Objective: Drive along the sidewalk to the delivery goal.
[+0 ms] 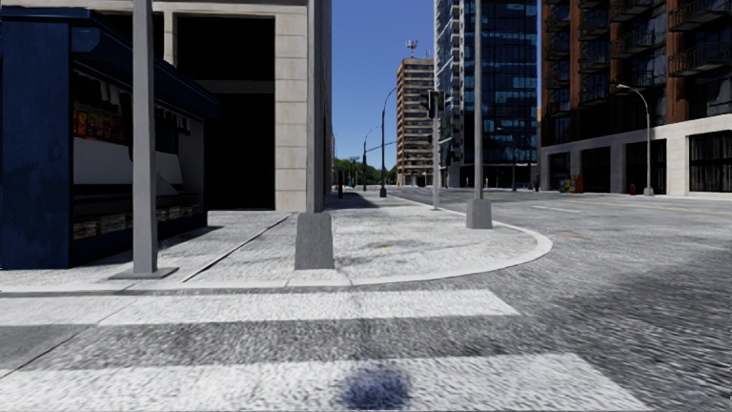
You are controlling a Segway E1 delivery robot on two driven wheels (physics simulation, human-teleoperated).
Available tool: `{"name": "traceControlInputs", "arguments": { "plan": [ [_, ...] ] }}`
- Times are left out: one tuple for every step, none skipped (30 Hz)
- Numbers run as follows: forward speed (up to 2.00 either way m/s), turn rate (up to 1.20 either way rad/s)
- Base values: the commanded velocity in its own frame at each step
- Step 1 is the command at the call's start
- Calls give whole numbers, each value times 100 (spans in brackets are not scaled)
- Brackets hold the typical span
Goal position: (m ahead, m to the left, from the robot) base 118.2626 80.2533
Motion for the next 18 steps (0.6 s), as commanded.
{"name": "traceControlInputs", "arguments": {
  "plan": [
    [200, -8],
    [200, -18],
    [200, -28],
    [192, -32],
    [192, -32],
    [188, -34],
    [187, -36],
    [186, -38],
    [186, -38],
    [186, -38],
    [184, -38],
    [181, -38],
    [178, -38],
    [173, -39],
    [173, -39],
    [170, -40],
    [169, -40],
    [168, -40]
  ]
}}
